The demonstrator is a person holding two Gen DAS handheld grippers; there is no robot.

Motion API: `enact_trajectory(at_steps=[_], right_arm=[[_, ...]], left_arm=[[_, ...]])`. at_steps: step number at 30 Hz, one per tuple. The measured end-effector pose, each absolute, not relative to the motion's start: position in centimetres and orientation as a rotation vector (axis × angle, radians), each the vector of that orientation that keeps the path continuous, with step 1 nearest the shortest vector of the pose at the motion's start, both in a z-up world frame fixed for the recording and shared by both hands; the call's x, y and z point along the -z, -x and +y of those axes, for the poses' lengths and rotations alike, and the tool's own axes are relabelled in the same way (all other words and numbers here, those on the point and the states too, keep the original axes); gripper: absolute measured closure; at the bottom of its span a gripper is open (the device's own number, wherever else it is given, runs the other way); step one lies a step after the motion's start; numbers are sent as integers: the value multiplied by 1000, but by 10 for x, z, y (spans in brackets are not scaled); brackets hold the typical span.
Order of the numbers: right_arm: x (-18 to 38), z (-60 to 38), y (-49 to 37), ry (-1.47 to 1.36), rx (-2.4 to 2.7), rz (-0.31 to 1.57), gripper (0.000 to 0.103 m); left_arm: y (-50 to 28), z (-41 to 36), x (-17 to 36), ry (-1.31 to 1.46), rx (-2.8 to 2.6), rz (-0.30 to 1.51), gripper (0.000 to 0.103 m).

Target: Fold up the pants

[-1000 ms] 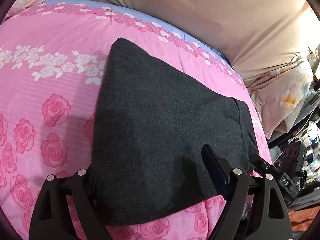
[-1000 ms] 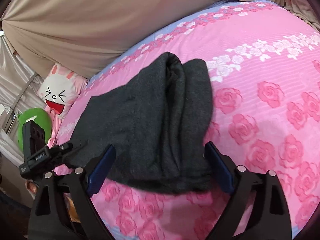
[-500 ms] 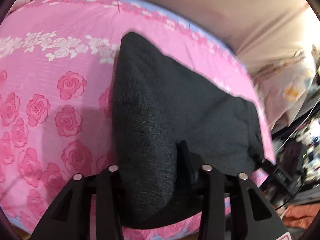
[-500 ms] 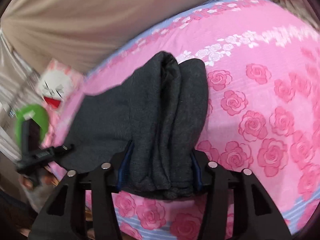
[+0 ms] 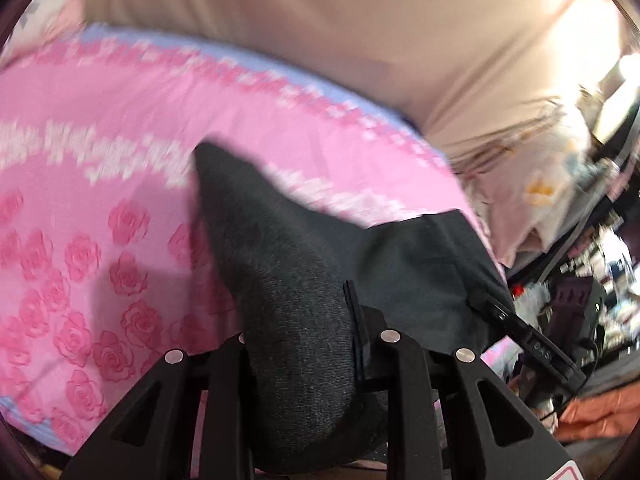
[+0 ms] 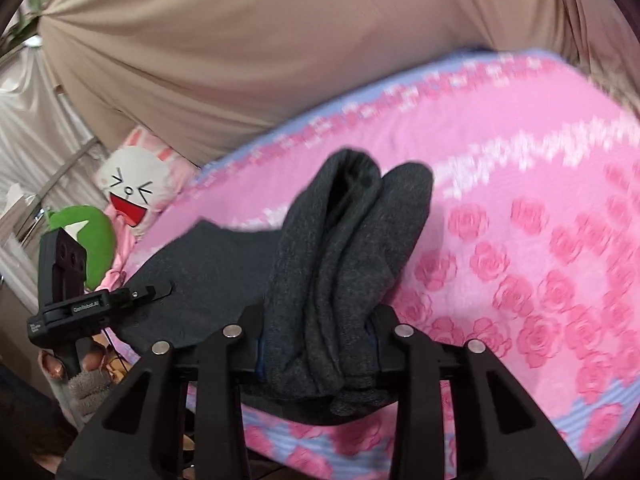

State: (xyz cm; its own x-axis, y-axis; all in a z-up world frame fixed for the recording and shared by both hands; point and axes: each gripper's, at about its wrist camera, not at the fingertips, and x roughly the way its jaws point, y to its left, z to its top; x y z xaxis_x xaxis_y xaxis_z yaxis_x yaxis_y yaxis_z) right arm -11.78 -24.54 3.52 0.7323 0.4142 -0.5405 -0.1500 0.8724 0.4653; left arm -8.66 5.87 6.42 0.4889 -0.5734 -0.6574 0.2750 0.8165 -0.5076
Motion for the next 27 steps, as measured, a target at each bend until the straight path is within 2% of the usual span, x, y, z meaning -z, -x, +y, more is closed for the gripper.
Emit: enact_trajectory(at_steps=[13,19,27], right_arm=[[-151,-244,148,-302,-362,298,70],[-197,-246,140,-276,-363,128,69],[-241,-250,114,-268,-370,-16,69]], left_arm=[[126,48,-207,167,587,510,83],[126,43,-248,106,559,310,82],[112,41,-288,54,527,130,81]])
